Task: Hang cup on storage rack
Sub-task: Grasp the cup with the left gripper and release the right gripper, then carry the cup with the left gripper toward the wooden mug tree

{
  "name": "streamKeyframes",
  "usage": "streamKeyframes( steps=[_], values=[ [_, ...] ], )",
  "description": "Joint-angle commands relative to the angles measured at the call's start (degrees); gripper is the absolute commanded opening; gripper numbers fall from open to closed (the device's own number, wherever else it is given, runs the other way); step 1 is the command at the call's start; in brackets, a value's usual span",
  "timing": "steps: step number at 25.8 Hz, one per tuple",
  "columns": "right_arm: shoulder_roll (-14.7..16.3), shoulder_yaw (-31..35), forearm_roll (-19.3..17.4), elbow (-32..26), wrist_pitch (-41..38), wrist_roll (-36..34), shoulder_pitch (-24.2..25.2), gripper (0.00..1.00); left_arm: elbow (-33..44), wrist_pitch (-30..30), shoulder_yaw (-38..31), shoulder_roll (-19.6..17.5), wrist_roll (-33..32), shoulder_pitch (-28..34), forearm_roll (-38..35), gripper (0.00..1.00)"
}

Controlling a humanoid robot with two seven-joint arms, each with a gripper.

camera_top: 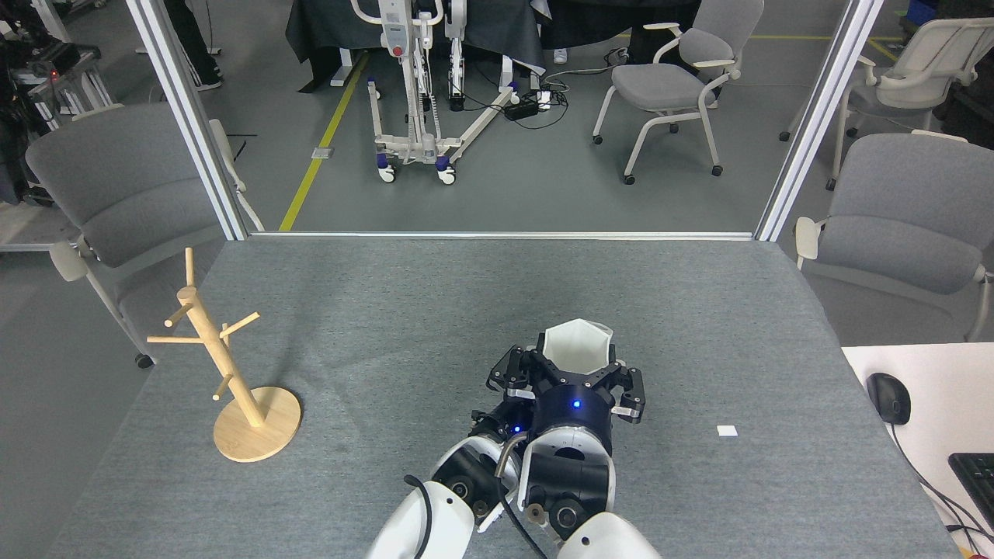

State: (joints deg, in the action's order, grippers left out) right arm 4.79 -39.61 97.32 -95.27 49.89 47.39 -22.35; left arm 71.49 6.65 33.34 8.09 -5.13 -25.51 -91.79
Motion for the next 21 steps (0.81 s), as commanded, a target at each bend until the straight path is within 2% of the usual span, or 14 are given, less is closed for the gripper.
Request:
streamKeyframes(
  steps=[1, 2, 3, 4, 5, 7, 13, 21],
  values=[
    [-0.31, -0.82, -0.02, 0.00, -1.38, 0.78, 0.21, 0.18, 0.05, 5.12, -0.38, 0.00, 0.73, -0.06, -0.05, 0.00],
    [-0.31, -0.73, -0.02, 0.00, -1.47, 0.78, 0.21, 0.26, 0.05, 5.04, -0.47, 0.00, 0.73, -0.06, -0.05, 0.00],
    [-0.31, -0.73, -0.02, 0.00, -1.55, 0.78, 0.21, 0.41, -0.04, 5.04, -0.47, 0.00, 0.73, -0.06, -0.05, 0.00],
    [-0.31, -0.64, -0.02, 0.00, -1.73, 0.69, 0.12, 0.63, -0.04, 5.04, -0.56, 0.00, 0.73, -0.06, -0.05, 0.00],
    [-0.31, -0.55, 0.06, 0.09, -1.73, 0.43, 0.12, 0.78, -0.12, 5.04, -0.56, -0.09, 0.73, -0.06, -0.05, 0.00],
    [-0.22, -0.46, 0.06, 0.09, -1.82, -0.45, 0.12, 0.98, -0.30, 4.95, -0.56, -0.18, 0.82, 0.02, -0.14, 0.00],
    [0.13, 0.15, -0.55, 0.53, -6.48, -11.09, 0.21, 0.99, -0.65, 4.77, -0.65, -0.44, 0.73, 0.20, -0.32, 0.00],
    [0.04, 0.24, -0.90, 0.79, -7.53, -24.36, 1.08, 0.99, -0.65, 4.77, -2.32, -0.71, 0.73, 0.90, -0.41, 0.00]
  ],
)
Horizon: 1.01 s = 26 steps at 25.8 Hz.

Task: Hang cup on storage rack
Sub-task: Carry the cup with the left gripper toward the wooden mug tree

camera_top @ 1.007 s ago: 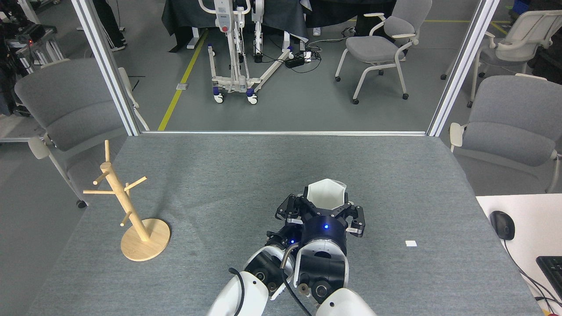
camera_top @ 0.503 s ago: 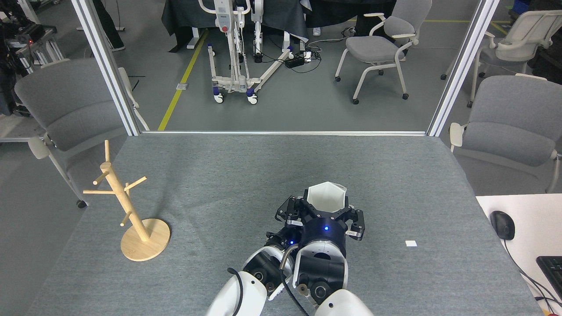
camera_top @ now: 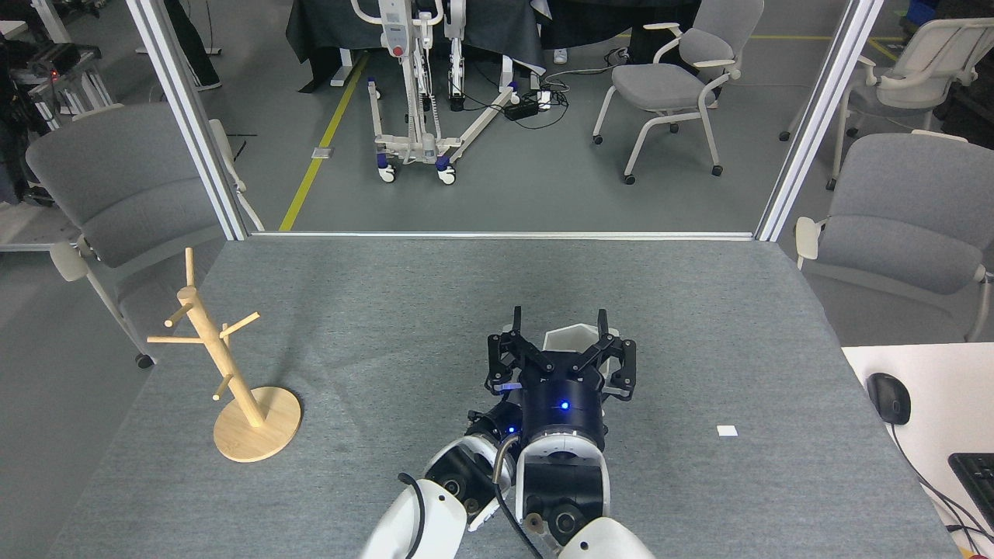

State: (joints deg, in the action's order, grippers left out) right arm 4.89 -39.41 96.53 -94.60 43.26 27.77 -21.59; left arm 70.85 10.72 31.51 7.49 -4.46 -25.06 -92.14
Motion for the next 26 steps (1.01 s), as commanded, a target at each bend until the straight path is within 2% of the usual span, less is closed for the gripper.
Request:
streamKeyframes(
  steps=[1, 5, 7, 10, 13, 16, 18, 21, 26],
  values=[
    [-0.15, 0.12, -0.12, 0.03, -0.81, -6.50, 0.41, 0.99, 0.16, 0.71, -0.57, -0.11, 0.07, 0.89, -0.06, 0.00],
    [-0.41, 3.90, -0.55, 0.03, -0.90, -15.91, 1.28, 0.98, 1.75, 0.71, -3.21, -1.42, 0.25, 3.52, -0.23, 0.00],
    [0.03, 6.62, -3.10, 0.03, -1.60, -18.54, 1.20, 0.98, 4.47, 0.62, -4.61, -3.62, 0.25, 5.46, -0.23, 0.00],
    [1.35, 14.45, -10.40, 0.03, -8.55, -19.42, 0.93, 0.98, 10.01, 0.18, -6.63, -7.75, 0.33, 9.94, -0.32, 0.00],
    [5.74, 25.61, -18.92, 1.00, -22.17, -19.69, 1.20, 0.98, 16.07, -2.19, -8.48, -13.90, 0.95, 15.65, -0.50, 0.00],
    [10.40, 35.01, -26.57, 4.86, -36.67, -20.83, 1.64, 0.99, 20.11, -4.74, -9.97, -20.49, 2.53, 21.54, -0.50, 0.00],
    [11.28, 39.67, -27.54, 7.85, -42.91, -23.11, 3.66, 0.99, 22.22, -6.06, -12.17, -22.61, 4.73, 25.93, -0.50, 0.00],
    [11.54, 42.40, -27.01, 9.52, -45.72, -25.75, 7.79, 0.99, 24.60, -6.24, -17.62, -24.36, 6.84, 32.18, -0.50, 0.00],
    [11.02, 46.18, -20.33, 9.35, -47.04, -26.98, 15.08, 0.99, 25.21, -6.06, -28.25, -24.63, 11.41, 40.44, -0.50, 0.00]
  ],
)
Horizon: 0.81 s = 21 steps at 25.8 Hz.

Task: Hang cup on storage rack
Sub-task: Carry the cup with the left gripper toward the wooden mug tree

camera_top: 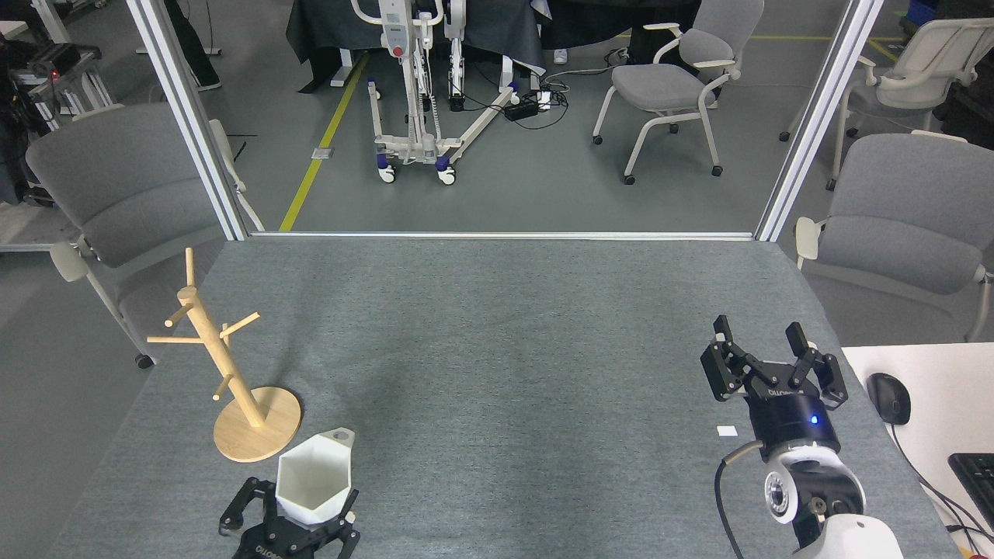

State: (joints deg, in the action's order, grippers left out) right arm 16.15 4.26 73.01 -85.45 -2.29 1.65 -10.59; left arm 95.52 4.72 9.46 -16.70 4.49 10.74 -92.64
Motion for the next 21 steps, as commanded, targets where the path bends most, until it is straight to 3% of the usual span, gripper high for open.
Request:
streamKeyframes(
  steps=[1, 6, 12, 21],
  values=[
    [-0.33, 2.78, 3.98, 0.20, -2.28, -1.56, 5.23, 0.99, 0.54, -0.06, -8.92, -0.35, 3.15, 5.78, 0.00, 0.00],
    [-0.24, 5.06, 5.30, 0.20, -7.12, -4.81, 9.36, 1.00, -4.55, -0.50, -20.09, -0.27, 2.89, 5.60, -0.35, 0.00],
    [-0.24, 5.32, 5.21, 0.20, -7.65, -4.81, 9.45, 1.00, -15.46, -0.50, -28.00, -0.62, -2.73, -6.26, -0.35, 0.00],
    [-1.21, 5.24, 6.35, 0.46, -7.65, -4.37, 8.31, 1.00, -14.49, -0.94, -31.87, -2.90, -8.27, -13.65, -0.35, 0.00]
  ],
)
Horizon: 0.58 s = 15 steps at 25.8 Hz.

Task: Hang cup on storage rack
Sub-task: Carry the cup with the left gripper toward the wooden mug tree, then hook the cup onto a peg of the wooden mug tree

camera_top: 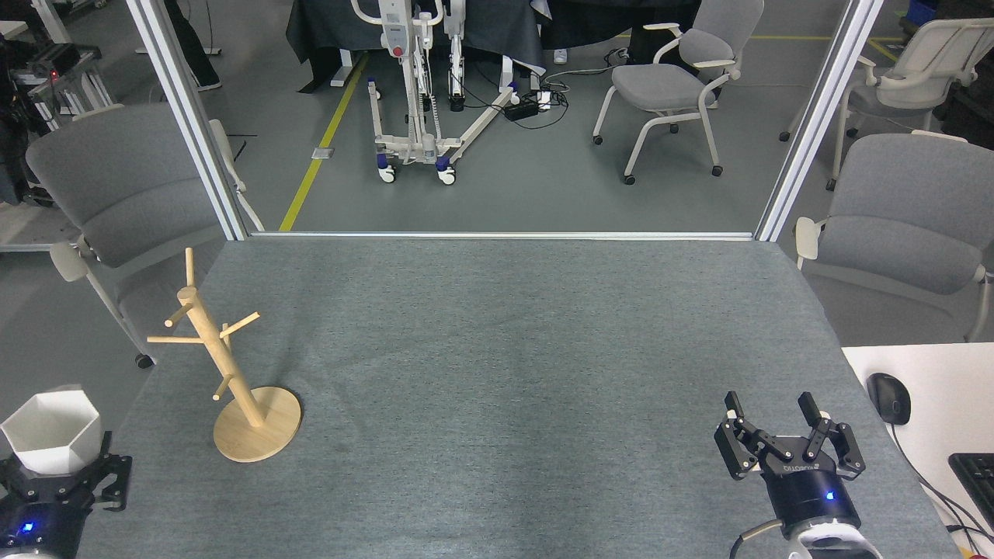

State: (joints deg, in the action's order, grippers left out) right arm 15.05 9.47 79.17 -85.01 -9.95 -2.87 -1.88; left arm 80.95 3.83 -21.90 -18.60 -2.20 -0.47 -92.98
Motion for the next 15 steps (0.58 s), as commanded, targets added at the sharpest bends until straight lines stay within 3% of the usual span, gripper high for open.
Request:
streamKeyframes(
  steps=[1, 6, 15],
  values=[
    [-0.20, -0.07, 0.19, 0.11, 0.10, 0.14, -0.85, 1.00, 0.17, 0.04, -0.52, -1.09, -1.84, -3.22, 0.00, 0.00],
    [-0.02, -0.16, 0.28, 0.28, 0.10, 0.23, -1.38, 1.00, -0.01, 0.04, -0.08, -0.74, -4.04, -7.44, -1.23, 0.00],
    [-0.11, -0.51, 0.28, 2.39, 0.28, 0.32, -4.10, 1.00, -0.01, -0.05, 5.20, 0.49, -5.79, -8.85, -7.30, 0.00]
  ],
)
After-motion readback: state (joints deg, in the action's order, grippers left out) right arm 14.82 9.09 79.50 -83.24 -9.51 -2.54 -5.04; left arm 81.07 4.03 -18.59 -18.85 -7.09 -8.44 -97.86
